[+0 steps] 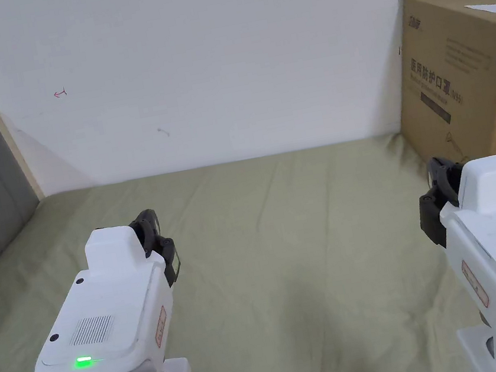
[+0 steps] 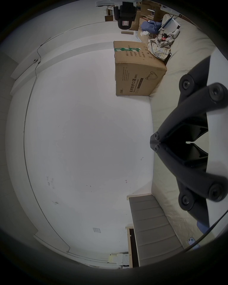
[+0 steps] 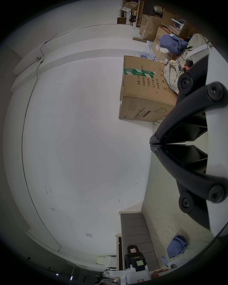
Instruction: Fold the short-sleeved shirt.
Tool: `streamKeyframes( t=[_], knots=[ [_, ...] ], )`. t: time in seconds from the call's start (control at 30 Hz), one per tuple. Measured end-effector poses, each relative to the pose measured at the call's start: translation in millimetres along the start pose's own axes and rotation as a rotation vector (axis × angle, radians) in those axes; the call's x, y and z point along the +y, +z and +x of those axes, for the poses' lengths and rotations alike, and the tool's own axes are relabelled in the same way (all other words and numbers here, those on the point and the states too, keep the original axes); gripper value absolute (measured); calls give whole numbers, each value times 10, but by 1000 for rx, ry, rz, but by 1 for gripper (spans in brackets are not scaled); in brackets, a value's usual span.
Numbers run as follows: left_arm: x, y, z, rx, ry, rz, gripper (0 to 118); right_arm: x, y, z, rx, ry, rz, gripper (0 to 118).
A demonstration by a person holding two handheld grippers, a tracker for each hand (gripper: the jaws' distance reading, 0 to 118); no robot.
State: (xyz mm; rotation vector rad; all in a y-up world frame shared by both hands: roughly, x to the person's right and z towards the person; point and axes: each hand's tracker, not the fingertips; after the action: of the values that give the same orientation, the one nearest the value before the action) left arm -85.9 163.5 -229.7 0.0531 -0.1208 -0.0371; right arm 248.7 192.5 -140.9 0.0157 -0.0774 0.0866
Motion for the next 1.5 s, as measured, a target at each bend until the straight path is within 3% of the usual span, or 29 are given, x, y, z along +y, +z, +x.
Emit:
streamKeyframes(
  t=[0.53, 0.57, 0.6, 0.63, 0.7, 0.73, 0.77, 0.8, 1.5],
  knots=[
    [4, 6, -20, -5, 17, -1, 0, -87, -132, -27, -16, 10, -3, 0],
    [6, 6, -25, -9, 21, -2, 4, -88, -133, -27, -15, 11, -6, 2],
    [4, 5, -29, -3, 25, -3, 16, -90, -136, -25, -18, 9, -11, 12],
    [5, 7, -26, 8, 23, -5, 35, -93, -139, -21, -20, 5, -13, 33],
    [7, 3, -25, 20, 19, -6, 92, -100, -152, -12, -25, -2, -22, 91],
    [8, -1, -29, 29, 19, -8, 109, -108, -157, -7, -29, -9, -19, 106],
    [9, 0, -31, 32, 20, -3, 118, -114, -158, -3, -32, -12, -15, 114],
    [8, 1, -33, 27, 18, 2, 118, -124, -151, 4, -37, -11, -5, 118],
    [9, -16, -14, 40, 2, 27, 118, -108, -141, -30, -39, 3, -3, 118]
  ],
)
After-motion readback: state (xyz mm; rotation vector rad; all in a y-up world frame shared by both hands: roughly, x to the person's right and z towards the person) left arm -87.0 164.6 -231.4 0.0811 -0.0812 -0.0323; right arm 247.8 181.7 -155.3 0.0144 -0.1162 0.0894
